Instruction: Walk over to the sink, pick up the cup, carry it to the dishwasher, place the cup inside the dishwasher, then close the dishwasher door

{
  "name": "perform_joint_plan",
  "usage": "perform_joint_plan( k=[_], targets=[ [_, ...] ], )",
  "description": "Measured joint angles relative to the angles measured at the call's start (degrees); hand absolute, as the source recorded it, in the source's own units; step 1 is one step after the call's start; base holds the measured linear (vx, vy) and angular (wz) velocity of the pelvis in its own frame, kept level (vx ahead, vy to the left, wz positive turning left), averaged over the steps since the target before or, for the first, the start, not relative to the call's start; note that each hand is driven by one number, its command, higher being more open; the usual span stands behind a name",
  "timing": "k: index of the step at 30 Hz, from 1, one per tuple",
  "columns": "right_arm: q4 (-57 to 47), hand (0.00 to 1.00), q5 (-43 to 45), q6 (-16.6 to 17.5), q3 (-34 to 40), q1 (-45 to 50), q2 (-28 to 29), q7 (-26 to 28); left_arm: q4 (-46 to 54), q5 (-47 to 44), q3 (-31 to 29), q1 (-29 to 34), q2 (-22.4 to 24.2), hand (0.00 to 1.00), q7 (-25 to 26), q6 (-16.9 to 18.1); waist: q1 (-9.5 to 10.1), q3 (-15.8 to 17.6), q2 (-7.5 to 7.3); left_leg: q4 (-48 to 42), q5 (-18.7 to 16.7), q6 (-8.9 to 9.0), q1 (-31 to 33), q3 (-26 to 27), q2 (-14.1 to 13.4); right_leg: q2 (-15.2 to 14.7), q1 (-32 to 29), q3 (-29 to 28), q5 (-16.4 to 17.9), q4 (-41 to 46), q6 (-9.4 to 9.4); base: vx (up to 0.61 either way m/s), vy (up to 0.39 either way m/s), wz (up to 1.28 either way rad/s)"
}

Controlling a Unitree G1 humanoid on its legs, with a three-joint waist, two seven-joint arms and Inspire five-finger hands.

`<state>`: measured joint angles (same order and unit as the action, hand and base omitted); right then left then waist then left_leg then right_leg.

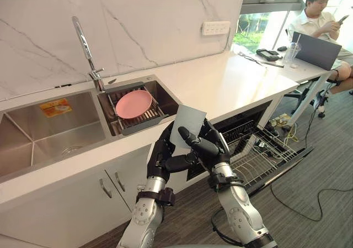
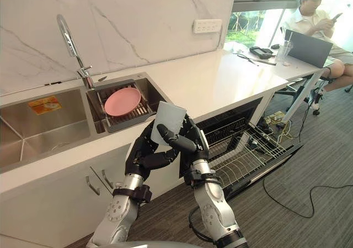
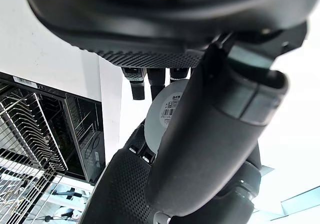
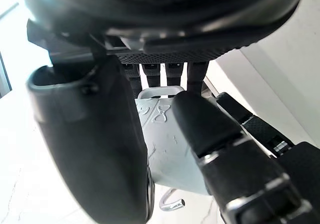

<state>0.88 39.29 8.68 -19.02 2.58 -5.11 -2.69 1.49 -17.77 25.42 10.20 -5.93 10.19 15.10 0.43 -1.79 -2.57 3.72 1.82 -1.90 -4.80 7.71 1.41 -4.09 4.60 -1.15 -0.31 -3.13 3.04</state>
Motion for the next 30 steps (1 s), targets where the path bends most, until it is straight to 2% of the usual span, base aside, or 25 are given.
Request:
perform_joint_plan(
  k=[7,16,22,25,30],
  targets=[
    [-2.0,0.30,0.0,0.9,7.9,0.0,4.4,0.2,0.1,2.0,0.0,0.8,0.1,0.90,-1.5,-2.3,-0.11,0.2,0.08,0.1,-0.5,0.29,-0.5,1.1,-0.2,0.2,0.0,-1.1,0.0,-0.2,0.02,-0.01,-0.020,-0.08],
    [-3.4,0.30,0.0,1.9,14.6,0.6,4.4,0.0,3.1,1.9,-4.2,1.3,0.6,0.90,-1.8,-2.4,-0.35,1.0,0.56,-0.2,-1.4,0.62,-0.6,2.0,-0.6,0.7,0.1,-2.0,-0.1,-0.4,0.00,0.01,-0.027,-0.06],
    [-3.7,0.30,-0.1,2.0,19.4,3.4,4.5,-0.1,3.3,-1.2,-6.5,4.3,2.4,0.90,-4.8,-2.5,-0.36,2.3,0.97,-0.2,-2.0,0.64,-0.6,2.0,-0.8,0.7,0.2,-1.7,-0.1,-0.5,0.03,0.00,-0.005,0.00],
    [-3.7,0.30,-0.4,1.9,22.5,5.3,4.5,-0.3,2.1,-1.9,-8.0,7.1,2.5,0.90,-6.7,-3.1,-0.52,2.8,1.25,-0.2,-2.1,0.65,-0.6,2.0,-0.7,0.6,0.2,-1.5,0.0,-0.6,0.07,0.00,0.000,0.00],
    [-3.3,0.30,-2.9,1.9,26.1,7.3,4.5,-0.3,-6.6,-3.0,-11.6,9.4,2.4,0.90,-9.6,-4.7,-1.09,3.2,1.79,-0.2,-2.2,0.62,-0.5,2.0,-0.7,0.6,0.3,-1.1,0.0,-0.7,0.08,-0.01,-0.028,0.00]
  ],
)
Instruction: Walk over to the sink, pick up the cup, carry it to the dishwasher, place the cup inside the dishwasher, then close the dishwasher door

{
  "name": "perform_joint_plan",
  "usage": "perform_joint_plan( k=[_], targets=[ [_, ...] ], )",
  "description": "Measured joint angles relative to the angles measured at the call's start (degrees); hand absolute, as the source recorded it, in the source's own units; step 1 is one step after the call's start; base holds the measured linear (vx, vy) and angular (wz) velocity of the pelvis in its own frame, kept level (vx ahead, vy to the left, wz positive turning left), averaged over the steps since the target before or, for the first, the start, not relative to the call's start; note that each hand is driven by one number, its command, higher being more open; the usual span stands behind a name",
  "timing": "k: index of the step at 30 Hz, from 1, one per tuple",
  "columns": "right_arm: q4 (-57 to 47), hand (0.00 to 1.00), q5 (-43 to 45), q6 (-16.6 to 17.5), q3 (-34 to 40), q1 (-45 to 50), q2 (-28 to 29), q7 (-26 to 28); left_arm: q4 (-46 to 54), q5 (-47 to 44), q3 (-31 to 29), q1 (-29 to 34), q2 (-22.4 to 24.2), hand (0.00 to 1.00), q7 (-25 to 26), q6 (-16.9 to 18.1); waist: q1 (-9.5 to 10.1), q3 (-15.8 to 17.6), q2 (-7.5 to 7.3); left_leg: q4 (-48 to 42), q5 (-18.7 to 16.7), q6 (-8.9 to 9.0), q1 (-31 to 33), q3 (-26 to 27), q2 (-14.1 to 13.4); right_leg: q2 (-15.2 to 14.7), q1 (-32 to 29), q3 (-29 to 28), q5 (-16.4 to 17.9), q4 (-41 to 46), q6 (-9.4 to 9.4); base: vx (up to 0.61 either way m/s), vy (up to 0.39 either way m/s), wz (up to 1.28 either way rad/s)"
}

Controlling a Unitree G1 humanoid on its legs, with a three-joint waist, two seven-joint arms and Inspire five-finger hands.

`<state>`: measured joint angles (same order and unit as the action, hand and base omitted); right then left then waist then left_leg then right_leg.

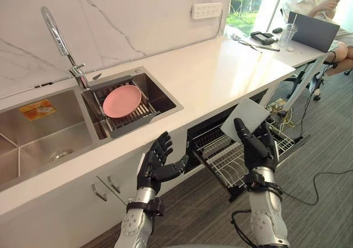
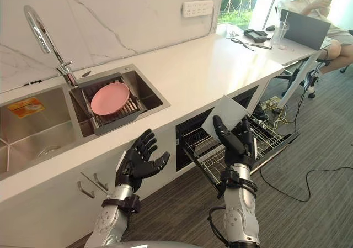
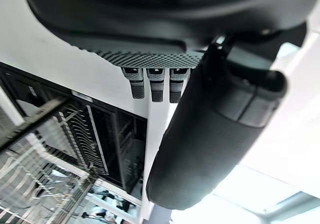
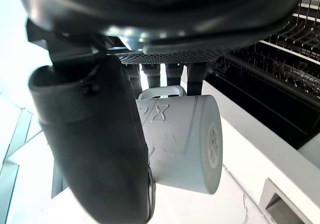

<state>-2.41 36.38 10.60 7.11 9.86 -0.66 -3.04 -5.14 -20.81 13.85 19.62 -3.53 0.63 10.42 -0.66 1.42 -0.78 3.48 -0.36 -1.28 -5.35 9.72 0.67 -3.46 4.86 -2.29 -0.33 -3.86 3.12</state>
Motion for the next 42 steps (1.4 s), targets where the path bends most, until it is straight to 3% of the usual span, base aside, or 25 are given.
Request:
perform_joint_plan(
  k=[7,15,25,31,36,42],
  targets=[
    [4.8,0.30,-5.1,-0.1,3.2,0.4,-0.8,0.1,-12.3,0.1,-2.3,1.3,-1.4,0.90,-3.2,-1.4,-0.37,0.2,0.28,-0.3,0.0,0.01,0.0,-0.2,0.0,-0.2,0.2,0.6,0.1,0.0,0.08,-0.02,-0.026,0.01],
    [8.6,0.30,-12.8,-0.4,4.0,0.4,-3.0,0.2,-26.3,6.1,-4.9,1.5,-2.8,0.90,-4.0,-1.3,-0.39,0.7,0.73,-0.7,0.0,0.07,0.1,-0.5,0.0,-0.5,0.3,1.2,0.5,-0.2,0.50,-0.02,-0.024,0.02],
    [9.3,0.30,-27.4,-0.6,6.2,-1.4,-6.4,-2.4,-31.5,9.9,-8.5,0.7,-3.3,0.90,-2.9,-0.1,-0.11,2.3,0.51,-1.7,-0.7,0.33,1.9,-1.6,0.0,-0.8,-0.5,4.7,1.4,-0.3,0.55,0.00,-0.032,0.07],
    [12.4,0.30,-38.0,-2.5,6.5,-6.2,-11.1,-4.8,-34.0,11.8,-11.8,-2.9,-3.3,0.90,-0.5,0.2,0.01,6.6,1.06,-6.6,-2.7,-0.24,6.4,-2.3,-1.0,-0.4,-3.2,7.3,1.1,1.8,0.24,0.03,-0.020,0.06],
    [13.6,0.30,-43.0,-3.5,6.4,-11.8,-14.4,-6.2,-35.4,13.8,-12.1,-6.6,-2.6,0.90,0.6,0.6,0.38,12.2,3.33,-12.6,-4.8,-0.59,11.7,-2.4,-1.9,-0.2,-7.8,7.9,1.4,6.0,0.28,-0.04,-0.004,-0.06],
    [18.7,0.30,-46.5,-5.2,5.9,-17.1,-17.7,-7.6,-35.9,14.0,-12.3,-9.5,-2.4,0.90,1.9,1.0,0.83,16.3,3.51,-17.4,-5.9,-0.27,17.0,-2.4,-2.2,-0.6,-12.6,8.7,2.3,9.4,-0.74,-0.12,-0.006,0.00]
  ],
)
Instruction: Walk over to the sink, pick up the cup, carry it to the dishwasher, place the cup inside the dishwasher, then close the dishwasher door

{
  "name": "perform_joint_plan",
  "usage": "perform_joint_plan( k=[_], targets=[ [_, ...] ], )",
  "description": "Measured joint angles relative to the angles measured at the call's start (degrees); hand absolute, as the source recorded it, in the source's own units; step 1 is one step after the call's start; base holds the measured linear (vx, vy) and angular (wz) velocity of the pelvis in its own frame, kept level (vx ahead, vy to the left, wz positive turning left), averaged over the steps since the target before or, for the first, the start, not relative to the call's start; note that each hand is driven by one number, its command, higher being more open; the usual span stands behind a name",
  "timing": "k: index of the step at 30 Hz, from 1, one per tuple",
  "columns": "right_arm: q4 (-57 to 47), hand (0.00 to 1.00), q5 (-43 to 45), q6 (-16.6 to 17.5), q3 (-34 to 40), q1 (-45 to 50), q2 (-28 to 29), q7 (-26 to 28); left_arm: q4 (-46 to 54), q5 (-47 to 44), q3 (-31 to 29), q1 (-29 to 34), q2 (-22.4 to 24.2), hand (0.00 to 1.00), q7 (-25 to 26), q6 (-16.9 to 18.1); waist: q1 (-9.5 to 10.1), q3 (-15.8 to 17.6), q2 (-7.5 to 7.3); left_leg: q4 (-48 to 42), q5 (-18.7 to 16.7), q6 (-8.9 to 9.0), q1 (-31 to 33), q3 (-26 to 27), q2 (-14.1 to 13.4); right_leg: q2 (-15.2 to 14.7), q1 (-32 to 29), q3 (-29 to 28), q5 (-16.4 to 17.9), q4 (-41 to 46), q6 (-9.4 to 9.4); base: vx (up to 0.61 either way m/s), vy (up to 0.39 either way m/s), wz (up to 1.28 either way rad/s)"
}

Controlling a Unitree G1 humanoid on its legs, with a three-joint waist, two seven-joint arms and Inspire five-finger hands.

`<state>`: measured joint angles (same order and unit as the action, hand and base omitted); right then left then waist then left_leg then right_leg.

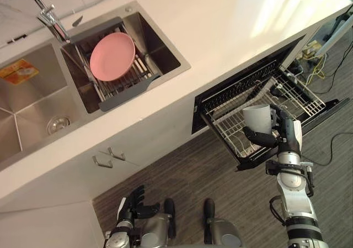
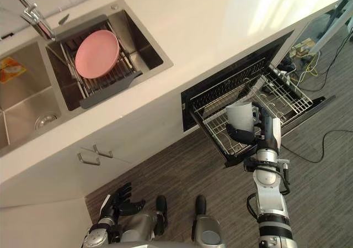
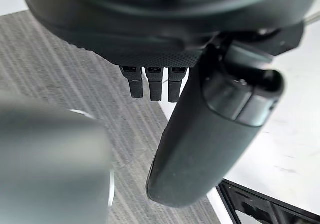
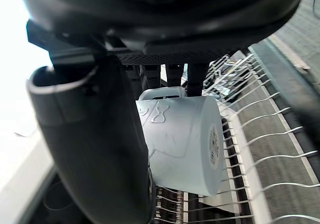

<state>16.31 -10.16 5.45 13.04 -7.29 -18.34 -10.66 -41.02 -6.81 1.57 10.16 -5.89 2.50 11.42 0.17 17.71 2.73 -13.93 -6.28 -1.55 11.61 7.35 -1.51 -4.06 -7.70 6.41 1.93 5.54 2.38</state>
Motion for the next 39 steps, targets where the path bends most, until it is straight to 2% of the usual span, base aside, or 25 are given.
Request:
perform_joint_plan(
  k=[6,10,15,18,27,28,39],
  targets=[
    [5.2,0.30,-5.2,-2.1,-2.4,-6.4,-3.6,-1.3,-0.8,0.0,0.1,-1.3,0.1,0.90,1.0,1.1,0.04,1.7,0.16,-0.8,0.0,-0.05,1.9,-0.1,-0.1,-0.1,-2.4,0.3,0.2,1.4,-0.17,-0.03,0.000,0.01],
    [9.4,0.30,-6.4,-3.0,-3.0,-11.7,-4.9,-2.2,-2.1,0.0,0.1,-2.6,0.3,0.90,1.5,1.4,0.02,2.2,0.28,-0.8,0.1,-0.13,3.0,-0.4,-0.1,-0.1,-3.2,0.7,0.2,1.6,-0.18,0.02,-0.007,0.03],
    [14.5,0.30,-8.3,-4.0,-5.1,-19.1,-7.1,-3.4,-2.1,-0.2,0.2,-4.1,0.3,0.90,2.5,1.7,0.09,4.9,0.34,-0.8,0.1,-0.21,3.6,-1.0,0.0,-0.2,-3.5,1.4,0.2,1.7,-0.19,0.01,-0.002,0.06],
    [18.2,0.30,-9.3,-4.6,-7.6,-22.0,-8.7,-3.5,-2.1,-0.9,1.0,-4.5,0.3,0.90,2.7,2.0,0.40,5.0,0.46,-0.8,0.2,-0.31,4.3,-1.5,0.2,-0.3,-4.0,2.0,0.2,1.7,-0.18,0.01,0.002,0.11],
    [23.3,0.30,-9.9,-5.2,-9.7,-26.9,-8.8,-3.5,-2.0,-2.8,1.2,-5.7,0.6,0.90,4.2,2.5,0.77,7.3,0.98,-0.7,0.7,-0.64,5.5,-2.4,0.8,-0.8,-4.7,3.2,0.2,1.8,-0.18,-0.01,0.006,0.07],
    [24.0,0.90,-10.2,-5.3,-9.8,-27.2,-8.8,-3.5,-2.0,-2.8,1.3,-5.7,0.6,0.90,4.4,2.5,0.84,7.3,0.98,-0.7,0.7,-0.79,5.6,-2.5,0.8,-0.8,-4.7,3.2,0.2,1.8,-0.19,0.00,0.005,0.05],
    [28.7,0.90,-10.4,-6.0,-10.1,-30.5,-8.9,-4.6,-2.2,-3.4,1.3,-6.0,0.6,0.90,4.9,2.7,1.31,7.5,1.25,-0.2,1.7,-0.90,5.8,-3.1,1.3,-1.1,-4.9,3.5,0.0,1.8,-0.25,-0.02,0.001,0.02]
  ],
)
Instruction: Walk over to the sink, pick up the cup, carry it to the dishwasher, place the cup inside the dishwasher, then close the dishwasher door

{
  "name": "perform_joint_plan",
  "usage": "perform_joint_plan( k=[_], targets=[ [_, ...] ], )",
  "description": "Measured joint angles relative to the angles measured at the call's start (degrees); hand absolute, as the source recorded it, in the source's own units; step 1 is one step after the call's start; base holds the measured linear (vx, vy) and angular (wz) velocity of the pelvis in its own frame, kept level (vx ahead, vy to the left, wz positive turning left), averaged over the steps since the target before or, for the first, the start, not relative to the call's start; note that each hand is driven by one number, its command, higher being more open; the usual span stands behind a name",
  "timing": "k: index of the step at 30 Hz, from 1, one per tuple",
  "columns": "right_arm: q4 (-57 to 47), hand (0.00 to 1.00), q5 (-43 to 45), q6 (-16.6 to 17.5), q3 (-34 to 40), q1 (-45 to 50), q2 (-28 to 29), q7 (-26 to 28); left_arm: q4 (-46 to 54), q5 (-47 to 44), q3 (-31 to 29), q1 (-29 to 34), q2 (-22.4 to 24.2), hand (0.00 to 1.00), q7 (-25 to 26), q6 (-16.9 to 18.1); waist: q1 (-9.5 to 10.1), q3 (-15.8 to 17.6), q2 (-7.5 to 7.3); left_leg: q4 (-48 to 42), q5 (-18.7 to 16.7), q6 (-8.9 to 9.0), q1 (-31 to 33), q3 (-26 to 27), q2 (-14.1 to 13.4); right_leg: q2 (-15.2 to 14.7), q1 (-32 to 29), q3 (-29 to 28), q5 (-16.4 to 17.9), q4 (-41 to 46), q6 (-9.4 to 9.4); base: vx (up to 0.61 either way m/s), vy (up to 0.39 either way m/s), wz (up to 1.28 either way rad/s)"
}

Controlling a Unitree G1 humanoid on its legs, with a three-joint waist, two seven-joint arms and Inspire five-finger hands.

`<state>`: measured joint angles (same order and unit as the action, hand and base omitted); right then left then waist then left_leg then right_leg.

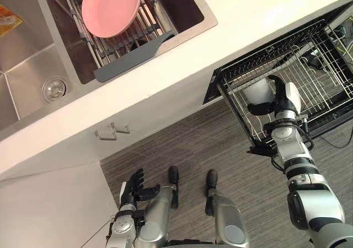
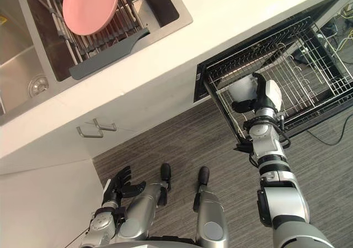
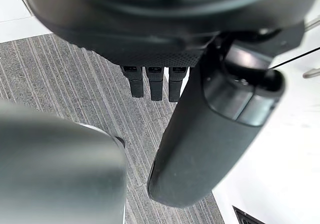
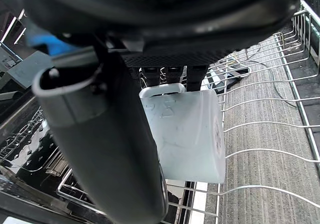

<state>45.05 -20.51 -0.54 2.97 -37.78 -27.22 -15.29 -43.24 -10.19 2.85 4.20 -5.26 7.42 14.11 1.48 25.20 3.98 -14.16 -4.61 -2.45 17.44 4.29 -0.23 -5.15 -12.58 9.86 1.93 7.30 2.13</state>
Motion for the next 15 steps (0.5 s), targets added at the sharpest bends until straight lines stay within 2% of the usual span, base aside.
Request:
perform_joint_plan(
  k=[8,15],
  targets=[
    [-2.5,0.90,0.9,0.0,0.3,0.8,0.1,-0.2,-0.6,0.0,0.0,-0.7,0.5,0.90,0.1,0.0,0.13,0.0,0.04,0.4,0.6,0.18,0.0,0.0,0.1,-0.1,0.0,-0.1,-0.7,-0.4,0.14,0.00,0.000,0.00],
    [-5.8,0.90,3.5,0.2,1.2,6.0,2.2,0.1,-0.7,0.1,-0.1,-0.7,0.8,0.90,0.0,-0.1,-0.17,0.0,0.03,1.2,1.4,0.46,-1.0,0.5,0.4,-0.4,0.9,-0.4,-2.1,-1.4,0.72,-0.02,0.011,-0.03]
  ],
)
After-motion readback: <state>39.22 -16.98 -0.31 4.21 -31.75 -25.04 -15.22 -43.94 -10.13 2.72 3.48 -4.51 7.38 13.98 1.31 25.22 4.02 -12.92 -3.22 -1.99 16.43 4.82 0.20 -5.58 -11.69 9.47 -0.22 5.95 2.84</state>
